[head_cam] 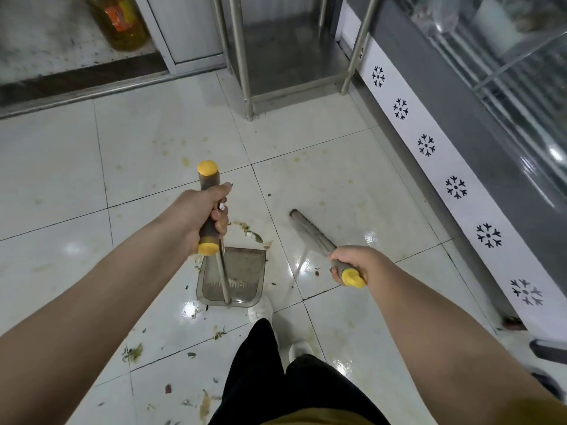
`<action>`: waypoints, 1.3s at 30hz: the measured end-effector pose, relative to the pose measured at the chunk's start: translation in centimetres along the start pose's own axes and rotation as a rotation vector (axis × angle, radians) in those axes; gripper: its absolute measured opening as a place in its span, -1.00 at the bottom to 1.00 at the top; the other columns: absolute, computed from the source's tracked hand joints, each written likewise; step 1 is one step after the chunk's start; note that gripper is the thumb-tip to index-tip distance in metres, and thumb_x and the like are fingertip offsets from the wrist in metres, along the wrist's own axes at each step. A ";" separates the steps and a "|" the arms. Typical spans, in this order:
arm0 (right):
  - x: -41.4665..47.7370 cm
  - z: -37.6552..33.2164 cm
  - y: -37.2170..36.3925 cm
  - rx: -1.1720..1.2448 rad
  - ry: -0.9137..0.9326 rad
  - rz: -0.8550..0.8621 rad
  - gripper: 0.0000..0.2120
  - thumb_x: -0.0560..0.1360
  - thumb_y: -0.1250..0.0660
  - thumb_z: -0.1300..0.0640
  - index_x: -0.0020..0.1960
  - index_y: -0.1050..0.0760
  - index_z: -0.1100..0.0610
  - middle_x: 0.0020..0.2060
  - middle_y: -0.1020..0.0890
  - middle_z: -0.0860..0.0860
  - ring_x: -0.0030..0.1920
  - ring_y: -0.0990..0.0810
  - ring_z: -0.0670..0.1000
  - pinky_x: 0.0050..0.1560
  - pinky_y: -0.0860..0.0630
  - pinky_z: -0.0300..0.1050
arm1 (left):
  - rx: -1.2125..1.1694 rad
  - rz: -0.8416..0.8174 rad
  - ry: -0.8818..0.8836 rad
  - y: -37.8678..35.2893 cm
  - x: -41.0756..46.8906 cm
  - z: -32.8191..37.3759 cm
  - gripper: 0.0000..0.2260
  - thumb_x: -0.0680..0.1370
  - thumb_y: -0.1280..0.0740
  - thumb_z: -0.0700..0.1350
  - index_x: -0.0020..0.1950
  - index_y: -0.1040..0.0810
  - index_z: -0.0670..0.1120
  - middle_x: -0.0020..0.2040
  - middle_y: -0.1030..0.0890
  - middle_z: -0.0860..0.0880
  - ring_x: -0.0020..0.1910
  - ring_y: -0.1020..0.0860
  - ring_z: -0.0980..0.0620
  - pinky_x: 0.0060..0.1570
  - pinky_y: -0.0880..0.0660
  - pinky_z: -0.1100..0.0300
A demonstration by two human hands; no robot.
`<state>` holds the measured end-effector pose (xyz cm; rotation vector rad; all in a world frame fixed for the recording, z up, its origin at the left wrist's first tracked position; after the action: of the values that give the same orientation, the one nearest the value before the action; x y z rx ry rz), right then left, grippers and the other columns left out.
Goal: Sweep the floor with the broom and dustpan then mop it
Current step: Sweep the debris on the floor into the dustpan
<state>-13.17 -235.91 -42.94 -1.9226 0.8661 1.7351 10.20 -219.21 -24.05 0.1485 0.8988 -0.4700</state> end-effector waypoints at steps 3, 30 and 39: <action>0.2 3.0 0.1 0.001 -0.005 -0.044 -0.92 0.59 -0.21 0.22 -0.01 -0.33 0.22 -0.26 -0.42 0.12 -0.59 -0.44 -0.02 -0.61 -0.47 -0.28 | -0.034 0.010 -0.021 -0.2 -2.2 -1.9 -0.72 0.57 -0.32 -0.10 -0.29 -0.31 -0.09 -0.48 -0.30 0.02 -0.70 -0.25 0.18 -0.65 -0.23 0.45; -0.3 8.5 6.4 -0.161 0.064 0.066 -0.82 0.60 -0.20 0.19 -0.16 -0.32 0.22 -0.27 -0.37 0.13 -0.76 -0.39 -0.03 -0.68 -0.40 -0.34 | -0.167 0.070 0.043 6.4 -11.1 -14.6 -0.73 0.56 -0.32 -0.08 -0.28 -0.33 -0.09 -0.48 -0.28 0.01 -0.71 -0.24 0.17 -0.66 -0.22 0.44; 0.4 15.4 -1.4 -0.134 -0.061 -0.103 -0.86 0.59 -0.22 0.17 -0.05 -0.30 0.22 -0.24 -0.42 0.17 -0.73 -0.37 -0.05 -0.61 -0.46 -0.30 | -0.107 0.045 0.059 6.7 -10.6 -15.3 -0.73 0.56 -0.31 -0.07 -0.27 -0.33 -0.10 -0.51 -0.28 0.00 -0.71 -0.24 0.15 -0.66 -0.23 0.43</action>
<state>-23.50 -224.68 -45.67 -1.9504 0.6330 1.8206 -3.37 -204.90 -25.77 0.0855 0.9740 -0.3763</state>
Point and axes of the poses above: each hand's wrist, its own x-axis towards the middle knuckle, its own y-axis out of the back of the hand, z = x × y, the point moved 8 cm from there along x, towards the middle knuckle
